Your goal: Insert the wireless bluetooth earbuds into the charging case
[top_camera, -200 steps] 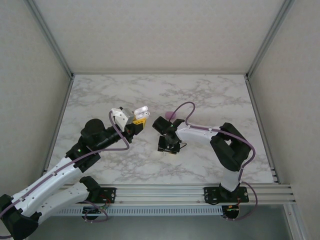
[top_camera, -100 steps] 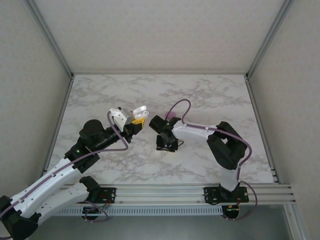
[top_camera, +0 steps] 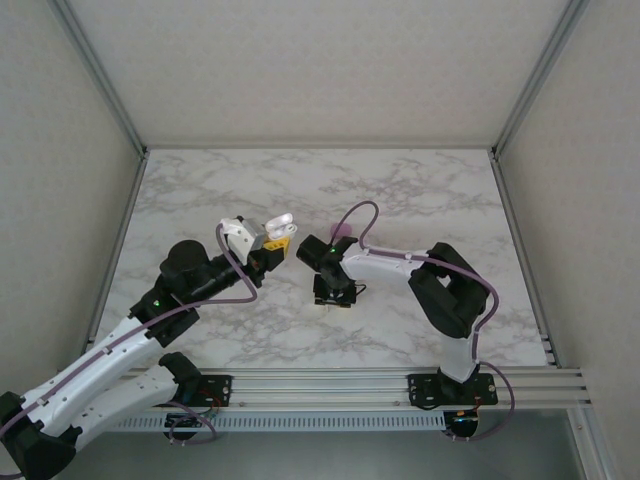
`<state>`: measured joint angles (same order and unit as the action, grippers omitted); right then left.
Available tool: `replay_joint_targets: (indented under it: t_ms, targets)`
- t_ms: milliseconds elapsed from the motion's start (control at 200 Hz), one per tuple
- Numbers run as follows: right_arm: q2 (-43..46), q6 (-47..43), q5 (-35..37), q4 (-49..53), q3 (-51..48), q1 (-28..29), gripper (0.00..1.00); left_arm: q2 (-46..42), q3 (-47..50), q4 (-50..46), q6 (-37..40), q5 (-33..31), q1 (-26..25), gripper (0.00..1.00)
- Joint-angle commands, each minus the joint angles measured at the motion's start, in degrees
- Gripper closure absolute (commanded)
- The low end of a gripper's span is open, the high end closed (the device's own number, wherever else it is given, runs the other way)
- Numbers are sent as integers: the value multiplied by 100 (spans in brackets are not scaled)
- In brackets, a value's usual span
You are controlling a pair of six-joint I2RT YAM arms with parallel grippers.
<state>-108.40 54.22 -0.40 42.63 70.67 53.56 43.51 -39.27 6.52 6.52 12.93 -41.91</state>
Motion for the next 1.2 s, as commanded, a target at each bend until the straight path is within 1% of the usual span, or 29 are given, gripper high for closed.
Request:
replay_joint_targets:
  t_ms: [0, 260, 556, 791, 936, 1196]
  targets:
    - [-110, 80, 103, 18, 151, 73, 61, -96, 24, 59, 103, -54, -27, 97]
    - [-138, 54, 111, -27, 227, 76, 61, -104, 33, 42, 99, -56, -28, 97]
    - [-296, 19, 163, 35, 249, 91, 65, -112, 33, 29, 92, -62, -28, 97]
    - [-401, -106, 382, 275, 368, 111, 64, -123, 33, 25, 95, -54, -28, 97]
    - [-428, -193, 378, 281, 387, 117, 69, -110, 42, 33, 85, -63, -28, 97]
    - [-336, -297, 416, 282, 366, 127, 73, -104, -6, 29, 69, -71, -25, 97]
